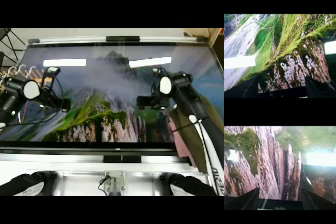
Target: Fold the shirts.
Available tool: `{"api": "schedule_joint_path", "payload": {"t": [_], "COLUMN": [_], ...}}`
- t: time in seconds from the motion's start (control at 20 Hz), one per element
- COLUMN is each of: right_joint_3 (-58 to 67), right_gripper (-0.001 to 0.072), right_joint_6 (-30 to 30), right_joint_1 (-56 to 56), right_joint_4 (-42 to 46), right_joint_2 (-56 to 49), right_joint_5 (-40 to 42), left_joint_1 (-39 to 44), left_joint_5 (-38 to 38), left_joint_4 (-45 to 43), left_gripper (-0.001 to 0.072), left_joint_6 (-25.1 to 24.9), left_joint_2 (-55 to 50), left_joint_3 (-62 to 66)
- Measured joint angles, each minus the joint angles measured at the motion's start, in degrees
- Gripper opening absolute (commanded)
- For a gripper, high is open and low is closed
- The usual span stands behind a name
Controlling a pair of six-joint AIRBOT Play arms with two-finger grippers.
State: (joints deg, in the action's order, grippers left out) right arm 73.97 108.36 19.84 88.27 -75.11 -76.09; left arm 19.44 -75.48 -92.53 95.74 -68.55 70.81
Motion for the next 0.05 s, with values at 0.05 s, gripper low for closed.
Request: {"api": "schedule_joint_path", "payload": {"t": [0.05], "right_joint_3": [-0.1], "right_gripper": [0.0622], "right_joint_6": [0.1], "right_joint_1": [0.2], "right_joint_4": [0.0], "right_joint_2": [0.2], "right_joint_5": [0.0], "left_joint_1": [0.0], "left_joint_5": [0.0], "left_joint_4": [0.0], "left_gripper": [0.0720], "left_joint_6": [0.0], "left_joint_2": [0.0], "left_joint_3": [0.0]}}
